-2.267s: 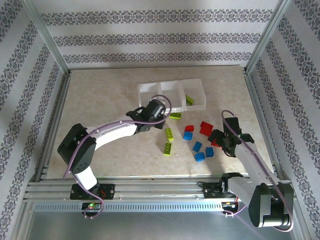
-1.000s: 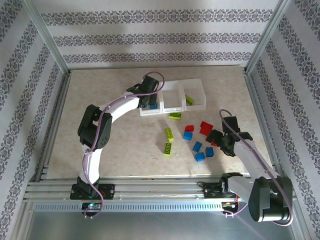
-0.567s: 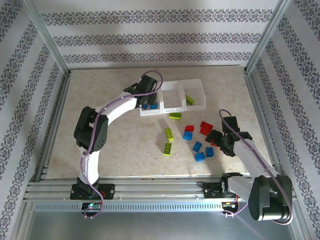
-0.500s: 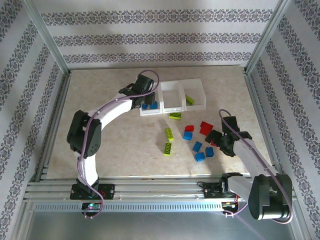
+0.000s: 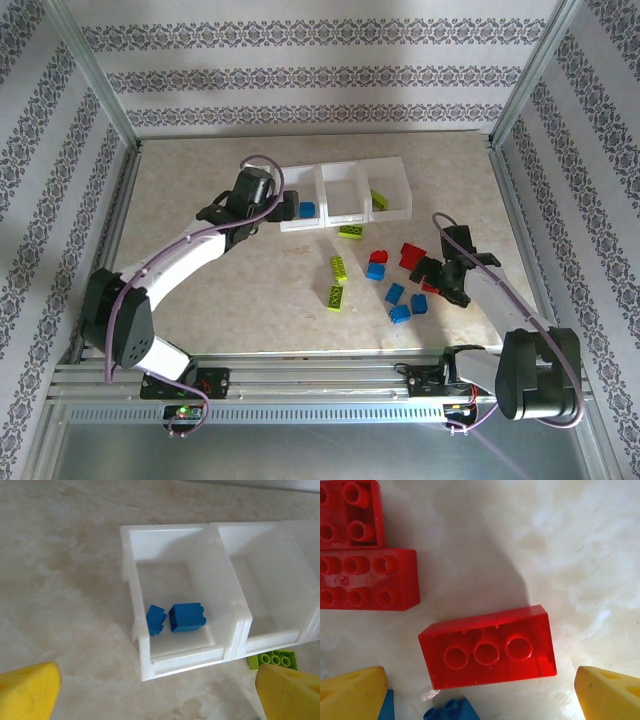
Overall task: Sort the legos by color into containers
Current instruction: Pick up the lego from the bottom-right of the table.
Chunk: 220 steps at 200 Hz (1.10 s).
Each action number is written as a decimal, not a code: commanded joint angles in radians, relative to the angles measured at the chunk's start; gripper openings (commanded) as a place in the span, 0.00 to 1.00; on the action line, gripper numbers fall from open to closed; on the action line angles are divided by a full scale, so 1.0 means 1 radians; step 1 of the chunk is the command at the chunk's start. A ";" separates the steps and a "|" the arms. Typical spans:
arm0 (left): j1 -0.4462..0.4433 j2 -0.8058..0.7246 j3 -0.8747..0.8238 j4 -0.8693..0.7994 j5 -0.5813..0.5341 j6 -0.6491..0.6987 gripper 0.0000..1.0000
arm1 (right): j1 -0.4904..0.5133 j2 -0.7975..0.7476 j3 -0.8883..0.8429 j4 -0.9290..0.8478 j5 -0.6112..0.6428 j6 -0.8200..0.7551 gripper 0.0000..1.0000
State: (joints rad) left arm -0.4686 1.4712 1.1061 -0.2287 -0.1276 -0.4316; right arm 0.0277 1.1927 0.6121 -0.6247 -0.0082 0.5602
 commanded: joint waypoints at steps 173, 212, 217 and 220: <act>0.071 -0.205 -0.190 0.154 -0.043 -0.057 1.00 | 0.022 0.254 0.118 0.025 -0.044 -0.072 0.75; 0.076 -0.208 -0.195 0.150 -0.043 -0.056 1.00 | 0.049 0.247 0.131 0.019 -0.033 -0.061 0.69; 0.077 -0.209 -0.195 0.149 -0.043 -0.055 1.00 | 0.055 0.244 0.134 0.016 -0.028 -0.060 0.69; 0.077 -0.209 -0.196 0.148 -0.043 -0.055 1.00 | 0.057 0.241 0.135 0.013 -0.025 -0.058 0.68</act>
State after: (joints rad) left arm -0.4095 1.2705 0.9253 -0.1173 -0.1772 -0.4767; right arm 0.0654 1.4380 0.7185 -0.6106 -0.0357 0.4938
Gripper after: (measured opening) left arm 0.995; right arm 0.695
